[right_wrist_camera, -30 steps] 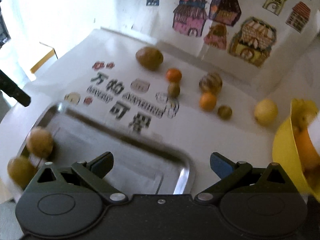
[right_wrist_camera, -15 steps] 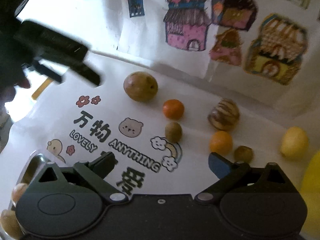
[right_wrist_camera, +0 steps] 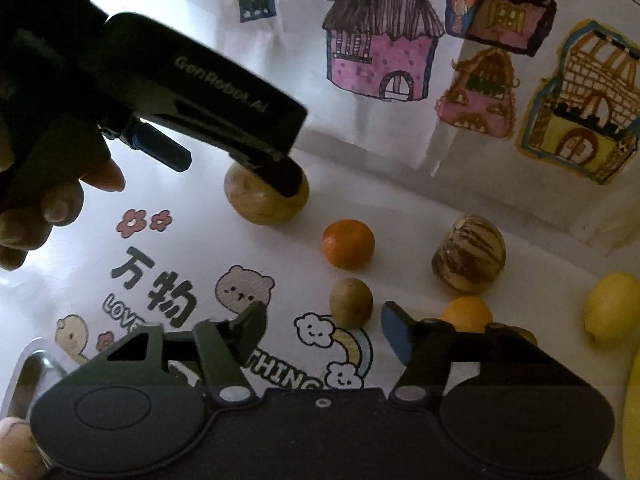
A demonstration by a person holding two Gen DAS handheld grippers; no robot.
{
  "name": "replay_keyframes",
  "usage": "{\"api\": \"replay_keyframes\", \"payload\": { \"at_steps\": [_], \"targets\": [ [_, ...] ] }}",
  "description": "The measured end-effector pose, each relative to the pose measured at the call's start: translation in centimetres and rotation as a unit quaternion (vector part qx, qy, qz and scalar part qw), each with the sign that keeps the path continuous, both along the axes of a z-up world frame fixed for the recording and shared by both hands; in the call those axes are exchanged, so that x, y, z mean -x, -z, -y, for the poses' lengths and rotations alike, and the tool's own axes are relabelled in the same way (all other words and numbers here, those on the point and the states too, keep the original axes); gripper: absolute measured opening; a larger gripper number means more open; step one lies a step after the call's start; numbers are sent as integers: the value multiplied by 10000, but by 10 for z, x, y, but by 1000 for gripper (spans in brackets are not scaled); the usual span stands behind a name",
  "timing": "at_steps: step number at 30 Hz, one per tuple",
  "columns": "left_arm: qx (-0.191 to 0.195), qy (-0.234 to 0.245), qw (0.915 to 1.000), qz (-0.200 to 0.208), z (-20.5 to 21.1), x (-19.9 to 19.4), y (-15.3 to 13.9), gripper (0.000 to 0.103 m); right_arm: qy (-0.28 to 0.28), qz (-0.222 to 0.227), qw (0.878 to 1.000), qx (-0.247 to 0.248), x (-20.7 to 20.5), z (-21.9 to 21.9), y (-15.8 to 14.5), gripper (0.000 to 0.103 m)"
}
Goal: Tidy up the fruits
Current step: 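Grasp the yellow mango with the left tool while the right tool grasps a small brown kiwi, then carry the mango and the kiwi over the metal tray with both tools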
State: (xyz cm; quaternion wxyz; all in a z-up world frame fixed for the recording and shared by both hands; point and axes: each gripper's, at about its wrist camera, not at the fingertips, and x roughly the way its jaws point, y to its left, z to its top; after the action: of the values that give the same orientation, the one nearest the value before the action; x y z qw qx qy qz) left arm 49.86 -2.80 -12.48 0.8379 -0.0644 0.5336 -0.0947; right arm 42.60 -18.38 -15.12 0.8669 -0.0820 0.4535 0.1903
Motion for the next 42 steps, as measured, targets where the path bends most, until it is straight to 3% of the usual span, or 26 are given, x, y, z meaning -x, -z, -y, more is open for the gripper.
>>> {"api": "replay_keyframes", "payload": {
  "at_steps": [12, 20, 25, 31, 42],
  "targets": [
    [366, -28, 9992, -177, 5, -15, 27, 81, 267, 4, 9996, 83, -9, -8, 8, 41],
    [334, 40, 9994, -48, 5, -13, 29, 78, 346, 85, 9993, 132, -12, -10, 10, 28],
    [281, -54, 9996, -53, 2, -4, 24, 77, 330, 94, 9993, 121, -11, -12, 11, 28],
    [511, -316, 9980, -194, -9, 14, 21, 77, 249, 114, 9996, 62, 1, -8, 2, 28],
    [795, -487, 9955, -164, -36, 79, -1, 77, -100, 184, 9998, -23, 50, -6, -28, 28]
  ]
}}
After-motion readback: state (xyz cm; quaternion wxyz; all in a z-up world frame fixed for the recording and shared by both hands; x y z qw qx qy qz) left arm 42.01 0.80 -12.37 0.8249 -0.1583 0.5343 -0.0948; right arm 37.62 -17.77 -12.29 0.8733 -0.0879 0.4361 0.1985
